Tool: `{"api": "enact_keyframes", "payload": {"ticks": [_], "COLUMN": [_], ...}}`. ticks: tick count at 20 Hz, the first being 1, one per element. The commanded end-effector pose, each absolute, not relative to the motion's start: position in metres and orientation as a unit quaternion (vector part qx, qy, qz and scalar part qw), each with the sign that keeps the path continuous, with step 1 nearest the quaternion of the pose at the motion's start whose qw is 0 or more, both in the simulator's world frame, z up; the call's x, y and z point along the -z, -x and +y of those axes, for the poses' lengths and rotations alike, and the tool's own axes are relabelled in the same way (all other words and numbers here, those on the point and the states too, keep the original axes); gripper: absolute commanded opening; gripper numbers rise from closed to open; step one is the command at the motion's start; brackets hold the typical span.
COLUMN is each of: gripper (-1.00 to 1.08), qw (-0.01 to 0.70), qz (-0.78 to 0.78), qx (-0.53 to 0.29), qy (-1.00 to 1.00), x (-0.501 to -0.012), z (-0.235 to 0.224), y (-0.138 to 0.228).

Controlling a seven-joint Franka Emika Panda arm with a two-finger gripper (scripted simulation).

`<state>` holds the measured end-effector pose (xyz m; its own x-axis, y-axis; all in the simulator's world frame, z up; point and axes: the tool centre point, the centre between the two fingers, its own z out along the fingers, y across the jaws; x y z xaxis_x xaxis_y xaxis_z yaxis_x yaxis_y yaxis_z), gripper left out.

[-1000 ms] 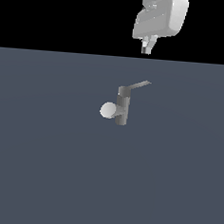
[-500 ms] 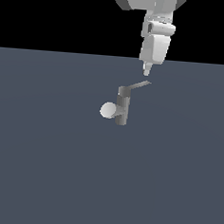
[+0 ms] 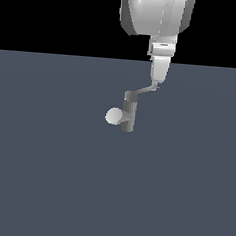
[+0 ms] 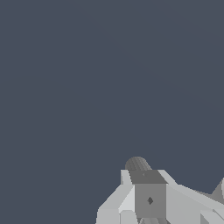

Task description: Turn on the faucet by rotating a designated handle.

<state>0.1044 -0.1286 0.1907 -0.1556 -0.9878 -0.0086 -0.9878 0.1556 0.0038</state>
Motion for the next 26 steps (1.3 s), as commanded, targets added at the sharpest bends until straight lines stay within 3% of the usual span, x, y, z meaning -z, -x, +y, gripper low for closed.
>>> {"api": "enact_keyframes", "payload": {"ticks": [1, 9, 26], "gripper": [-1.0, -1.0, -1.0], "qw": [0.001, 0.0, 0.0], "qz": [0.767, 0.771, 0.771], "qx": [-0.001, 0.0, 0.0], "qy": [0.641, 0.637, 0.637], "x": [-0.185, -0.182, -0.182], "z": [-0.131, -0.131, -0.127], "y": [-0.108, -0.109, -0.065]}}
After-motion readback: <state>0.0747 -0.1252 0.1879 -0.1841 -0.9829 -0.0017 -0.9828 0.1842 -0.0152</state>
